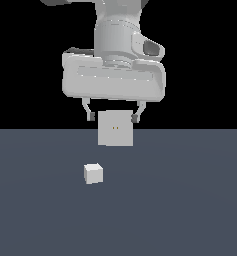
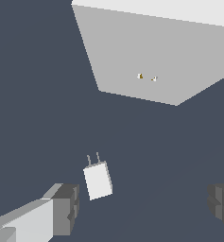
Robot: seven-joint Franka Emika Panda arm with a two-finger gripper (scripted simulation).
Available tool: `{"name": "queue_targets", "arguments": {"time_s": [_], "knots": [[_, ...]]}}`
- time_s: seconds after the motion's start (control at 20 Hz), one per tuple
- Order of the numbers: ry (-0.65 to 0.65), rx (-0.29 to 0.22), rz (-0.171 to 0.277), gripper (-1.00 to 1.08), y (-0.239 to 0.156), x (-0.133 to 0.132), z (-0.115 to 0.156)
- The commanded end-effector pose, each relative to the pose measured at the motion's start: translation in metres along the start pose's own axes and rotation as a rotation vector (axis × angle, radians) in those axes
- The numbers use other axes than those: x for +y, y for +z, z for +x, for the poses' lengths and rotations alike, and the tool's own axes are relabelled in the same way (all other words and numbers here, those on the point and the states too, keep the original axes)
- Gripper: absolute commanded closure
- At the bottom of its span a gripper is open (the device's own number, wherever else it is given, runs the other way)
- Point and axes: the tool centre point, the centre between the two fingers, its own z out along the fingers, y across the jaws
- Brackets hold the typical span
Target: Plug the charger into the wall socket.
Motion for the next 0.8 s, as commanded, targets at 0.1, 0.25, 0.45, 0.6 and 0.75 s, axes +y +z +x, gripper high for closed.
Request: {"name": "queue_targets", "arguments": {"time_s": [0.1,0.25,0.45,0.6,0.75], "knots": [[-0.05,0.058,0.008,-0.92,0.009,-0.007,-0.006],[-0.083,0.097,0.015,-0.92,0.016,-0.012,-0.01],[-0.128,0.148,0.024,-0.92,0.025,-0.019,-0.015],[-0.159,0.185,0.031,-0.92,0.031,-0.024,-0.018],[-0.188,0.218,0.039,-0.92,0.037,-0.028,-0.021]]}}
